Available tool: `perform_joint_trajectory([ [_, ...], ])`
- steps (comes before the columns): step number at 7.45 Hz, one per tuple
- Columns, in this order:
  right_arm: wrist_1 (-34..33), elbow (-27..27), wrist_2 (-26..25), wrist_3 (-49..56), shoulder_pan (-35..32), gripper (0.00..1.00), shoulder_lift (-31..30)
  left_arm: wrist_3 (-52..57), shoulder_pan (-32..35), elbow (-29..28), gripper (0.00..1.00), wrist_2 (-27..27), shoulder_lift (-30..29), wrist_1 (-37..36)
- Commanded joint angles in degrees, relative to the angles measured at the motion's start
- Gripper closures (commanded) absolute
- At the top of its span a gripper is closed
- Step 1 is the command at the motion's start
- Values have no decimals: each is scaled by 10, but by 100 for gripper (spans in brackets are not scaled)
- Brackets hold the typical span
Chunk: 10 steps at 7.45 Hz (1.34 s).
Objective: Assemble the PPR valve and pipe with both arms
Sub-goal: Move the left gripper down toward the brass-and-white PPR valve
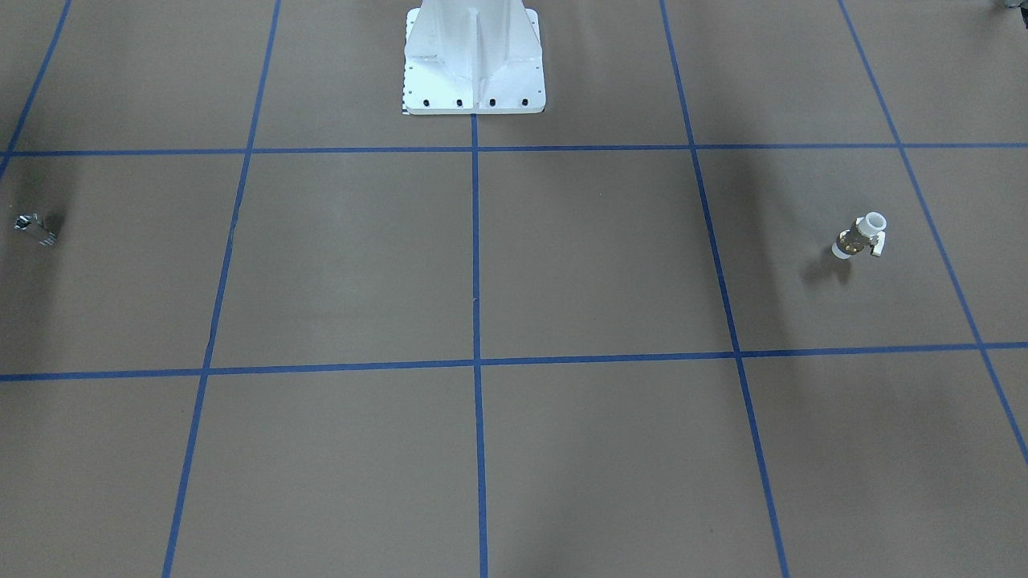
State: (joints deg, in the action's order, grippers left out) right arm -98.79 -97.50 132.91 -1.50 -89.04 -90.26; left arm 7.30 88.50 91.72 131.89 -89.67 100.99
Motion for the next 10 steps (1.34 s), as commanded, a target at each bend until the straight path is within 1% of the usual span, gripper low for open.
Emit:
perform_joint_trajectory([
  [1,1,-1,-1,-2,0,1,0,0,0,-2,0,0,-1,0],
  [5,1,-1,0,-3,0,1,-1,5,-1,1,0,2,-2,5],
  [7,1,-8,0,-3,0,1,-1,-14,-5,34,0,0,-6,2],
  [8,2,-8,0,-3,0,1,0,-58,-21,49,0,-3,-9,2],
  [9,2,-9,0,-2,0,1,0,-68,-40,87,0,-1,-5,0],
  [10,2,-8,0,-1,0,1,0,-124,-46,93,0,10,-8,-3],
])
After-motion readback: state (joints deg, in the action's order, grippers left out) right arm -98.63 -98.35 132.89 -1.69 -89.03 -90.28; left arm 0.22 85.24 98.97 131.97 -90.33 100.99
